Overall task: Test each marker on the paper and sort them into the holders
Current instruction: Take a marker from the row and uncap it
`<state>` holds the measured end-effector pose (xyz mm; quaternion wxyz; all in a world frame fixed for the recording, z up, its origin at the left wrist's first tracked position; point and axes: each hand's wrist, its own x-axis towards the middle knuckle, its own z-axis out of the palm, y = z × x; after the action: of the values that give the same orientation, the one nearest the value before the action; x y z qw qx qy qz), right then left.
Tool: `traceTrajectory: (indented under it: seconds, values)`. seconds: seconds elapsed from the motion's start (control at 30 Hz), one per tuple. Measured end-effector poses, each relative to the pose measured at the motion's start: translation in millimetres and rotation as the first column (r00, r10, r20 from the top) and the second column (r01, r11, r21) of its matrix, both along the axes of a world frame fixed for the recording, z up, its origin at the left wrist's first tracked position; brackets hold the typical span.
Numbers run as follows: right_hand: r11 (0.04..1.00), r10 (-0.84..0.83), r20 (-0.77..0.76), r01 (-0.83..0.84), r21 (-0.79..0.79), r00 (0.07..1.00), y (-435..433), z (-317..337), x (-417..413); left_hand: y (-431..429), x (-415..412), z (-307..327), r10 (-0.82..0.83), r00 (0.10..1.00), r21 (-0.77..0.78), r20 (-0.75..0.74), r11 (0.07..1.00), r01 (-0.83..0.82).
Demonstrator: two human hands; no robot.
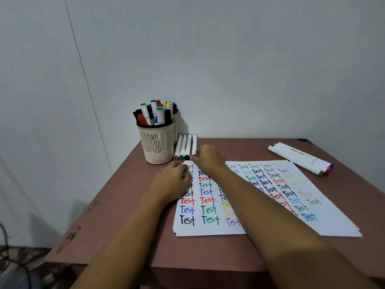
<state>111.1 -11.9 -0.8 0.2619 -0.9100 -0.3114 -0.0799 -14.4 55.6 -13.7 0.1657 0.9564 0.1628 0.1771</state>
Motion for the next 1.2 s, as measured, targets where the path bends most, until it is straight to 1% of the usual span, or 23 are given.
traceTrajectory:
  seconds: [0.17, 0.23, 0.3, 0.37, 0.47, 0.57, 0.63, 0.7, 0.77, 0.83, 0.93, 1.0, 1.07, 1.2]
  values:
    - [0.999, -0.047, 0.01, 0.047, 0.011, 0.999, 2.8, -0.6, -4.0, 0.7, 0.0, 0.0, -0.003, 1.0, -0.007, -0.02, 1.0, 0.003]
    - [0.994, -0.077, -0.026, 0.078, 0.08, 0.997, -0.6, 1.3, -4.5, 2.0, -1.0, 0.5, -0.005, 1.0, -0.009, -0.025, 1.0, 0.005]
    - [0.977, -0.085, -0.083, 0.099, 0.188, 0.993, -7.9, 4.7, -4.1, 2.7, -2.3, 1.6, -0.004, 1.0, -0.016, -0.026, 1.0, 0.003]
    - [0.942, -0.065, -0.141, 0.108, 0.319, 0.988, -18.8, 10.8, -4.7, 4.3, -3.4, 1.9, 0.0, 1.0, -0.025, -0.016, 1.0, 0.0]
    - [0.845, 0.004, -0.231, 0.12, 0.52, 0.973, -45.2, 21.6, -7.5, 4.6, -3.1, 2.5, 0.004, 1.0, -0.066, 0.004, 0.998, -0.004]
    - [0.774, 0.074, -0.317, 0.146, 0.616, 0.945, -81.3, 29.8, -11.3, 3.3, -2.9, 5.2, 0.018, 0.999, -0.091, 0.047, 0.996, -0.014]
    - [0.725, 0.123, -0.372, 0.173, 0.666, 0.92, -106.6, 33.5, -15.2, -0.1, -3.8, 8.3, -0.005, 0.993, -0.073, 0.119, 0.997, 0.013]
    - [0.673, 0.171, -0.452, 0.231, 0.702, 0.875, -129.2, 34.5, -20.7, -4.9, -4.4, 11.2, -0.069, 0.978, -0.031, 0.196, 0.997, 0.076]
    - [0.606, 0.23, -0.528, 0.304, 0.735, 0.818, -149.8, 32.8, -26.0, -12.2, -3.2, 14.8, -0.157, 0.959, 0.051, 0.236, 0.988, 0.149]
    - [0.54, 0.268, -0.583, 0.381, 0.75, 0.767, -166.1, 30.2, -27.9, -21.2, 1.2, 20.8, -0.245, 0.94, 0.127, 0.239, 0.967, 0.22]
    - [0.457, 0.307, -0.63, 0.47, 0.755, 0.713, -178.6, 27.4, -29.6, -36.3, 10.6, 27.9, -0.336, 0.925, 0.178, 0.176, 0.935, 0.306]
    - [0.409, 0.341, -0.648, 0.513, 0.755, 0.682, -180.9, 27.3, -31.5, -46.9, 17.3, 30.8, -0.351, 0.932, 0.175, 0.095, 0.927, 0.331]
    - [0.378, 0.371, -0.663, 0.546, 0.748, 0.651, -181.0, 28.3, -33.5, -55.1, 24.8, 30.1, -0.347, 0.936, 0.162, 0.057, 0.928, 0.335]
    - [0.357, 0.391, -0.664, 0.56, 0.748, 0.637, -181.4, 29.6, -34.9, -64.1, 30.6, 20.2, -0.355, 0.924, 0.185, 0.139, 0.926, 0.328]
